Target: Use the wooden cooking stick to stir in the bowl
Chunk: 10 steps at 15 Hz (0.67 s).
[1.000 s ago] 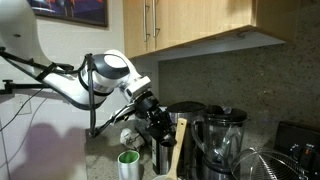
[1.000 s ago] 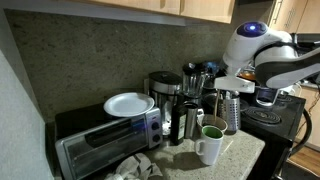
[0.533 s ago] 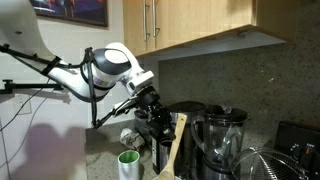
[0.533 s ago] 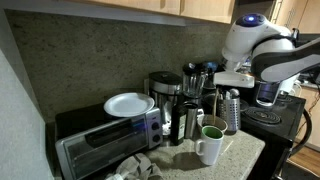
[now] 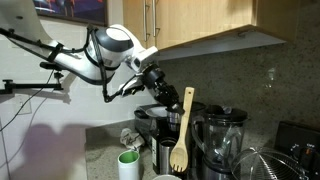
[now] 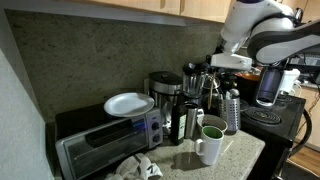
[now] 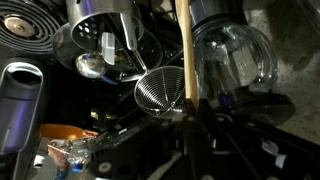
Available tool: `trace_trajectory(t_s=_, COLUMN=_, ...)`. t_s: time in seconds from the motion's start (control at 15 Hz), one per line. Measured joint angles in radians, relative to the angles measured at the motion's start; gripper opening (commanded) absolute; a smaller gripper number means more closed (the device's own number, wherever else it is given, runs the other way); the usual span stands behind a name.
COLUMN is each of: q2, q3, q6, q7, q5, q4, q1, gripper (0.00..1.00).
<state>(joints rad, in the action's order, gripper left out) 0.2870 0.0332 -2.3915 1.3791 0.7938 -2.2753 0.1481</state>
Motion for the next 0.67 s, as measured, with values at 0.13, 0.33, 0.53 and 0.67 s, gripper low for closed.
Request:
trace_trajectory(t_s=0.13, q2=0.002, q3=0.000, q6=0.031, q7=-0.001, q5=0.000, q4=0.044, q1=0.000, gripper=0.05)
trace_trajectory(t_s=0.33, q2=0.003, q3=-0.006, q6=0.095, q7=-0.001, q5=0.009, q4=0.116, q1=0.005, gripper=0.05)
trace_trajectory(t_s=0.53, q2=0.003, q3=-0.021, q6=0.153, q7=-0.001, q5=0.024, q4=0.172, q1=0.017, gripper=0.05)
trace_trajectory(t_s=0.67, q2=0.003, q3=-0.035, q6=0.187, q7=-0.001, q5=0.038, q4=0.198, q1=0.023, gripper=0.05)
